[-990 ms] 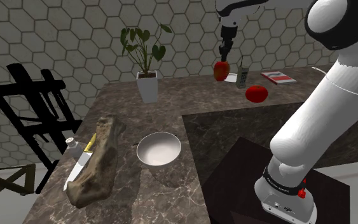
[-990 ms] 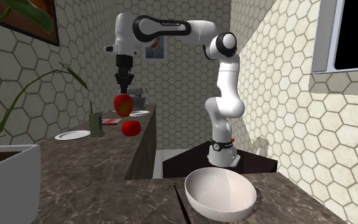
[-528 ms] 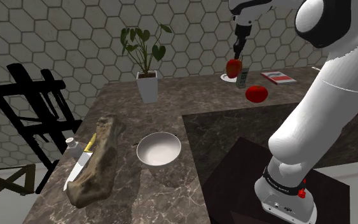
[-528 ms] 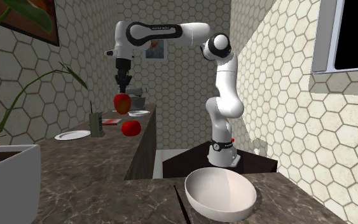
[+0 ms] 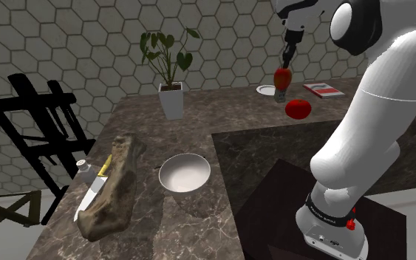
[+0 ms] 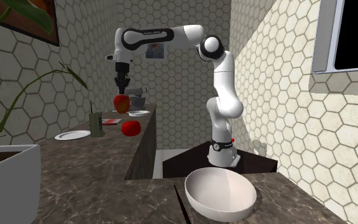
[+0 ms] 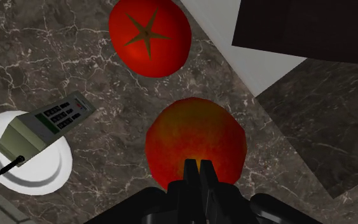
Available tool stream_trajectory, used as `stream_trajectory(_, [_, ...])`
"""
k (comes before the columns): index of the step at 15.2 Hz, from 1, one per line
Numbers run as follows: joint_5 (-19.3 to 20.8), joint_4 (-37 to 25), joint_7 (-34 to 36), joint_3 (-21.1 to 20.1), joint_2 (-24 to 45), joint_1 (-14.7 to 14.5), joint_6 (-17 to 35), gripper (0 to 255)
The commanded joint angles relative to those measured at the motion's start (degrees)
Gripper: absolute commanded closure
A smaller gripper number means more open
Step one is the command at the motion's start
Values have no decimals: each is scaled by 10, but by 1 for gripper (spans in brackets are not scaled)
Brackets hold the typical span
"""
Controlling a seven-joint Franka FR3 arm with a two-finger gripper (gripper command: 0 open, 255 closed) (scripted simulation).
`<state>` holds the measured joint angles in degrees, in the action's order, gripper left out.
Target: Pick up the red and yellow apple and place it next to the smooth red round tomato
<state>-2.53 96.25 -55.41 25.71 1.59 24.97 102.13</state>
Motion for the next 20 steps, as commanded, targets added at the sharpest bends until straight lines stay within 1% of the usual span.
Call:
stream_trajectory(1, [0, 14, -2, 1, 0, 1, 15, 255])
stream_trajectory(10, [-2, 83, -5, 0, 1, 0, 84, 255])
stream_trajectory(20, [-10, 145, -12, 0, 15, 1, 158, 255])
